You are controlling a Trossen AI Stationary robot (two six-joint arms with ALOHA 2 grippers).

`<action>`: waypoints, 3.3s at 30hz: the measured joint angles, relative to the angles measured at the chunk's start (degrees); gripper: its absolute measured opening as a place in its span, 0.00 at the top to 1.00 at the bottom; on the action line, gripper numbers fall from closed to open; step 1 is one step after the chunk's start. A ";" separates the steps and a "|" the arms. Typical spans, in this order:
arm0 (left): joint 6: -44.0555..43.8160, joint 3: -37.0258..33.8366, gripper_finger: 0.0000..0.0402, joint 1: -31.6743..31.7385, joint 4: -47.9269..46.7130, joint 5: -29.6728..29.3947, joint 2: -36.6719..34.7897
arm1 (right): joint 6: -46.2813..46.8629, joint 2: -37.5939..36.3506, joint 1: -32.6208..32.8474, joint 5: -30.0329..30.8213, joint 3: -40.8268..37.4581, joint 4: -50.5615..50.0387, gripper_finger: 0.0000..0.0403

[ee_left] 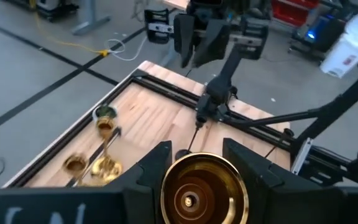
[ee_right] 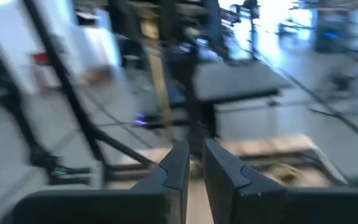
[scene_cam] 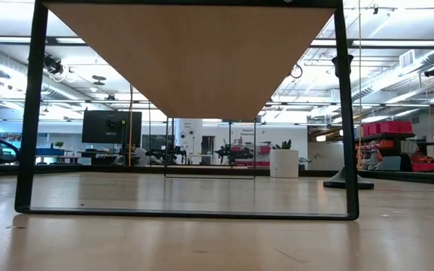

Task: Pick & Place candle stick holders
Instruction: Put the gold candle holder on the shelf aligned with the other gold candle holder

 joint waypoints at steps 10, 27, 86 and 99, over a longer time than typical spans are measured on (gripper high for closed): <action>6.33 5.75 0.68 11.18 7.21 19.97 10.97 | -0.20 0.00 4.67 -3.88 0.00 1.03 0.88; 6.08 5.59 0.68 15.40 14.15 29.79 16.13 | -2.53 1.15 9.68 7.30 0.08 -2.70 0.63; 13.58 5.81 0.48 15.51 16.84 24.23 8.99 | -1.22 2.64 5.29 14.98 -0.01 -0.24 0.99; 12.19 5.79 0.51 15.40 11.98 24.05 6.97 | -3.22 -0.27 -0.68 16.08 -0.02 -3.94 0.99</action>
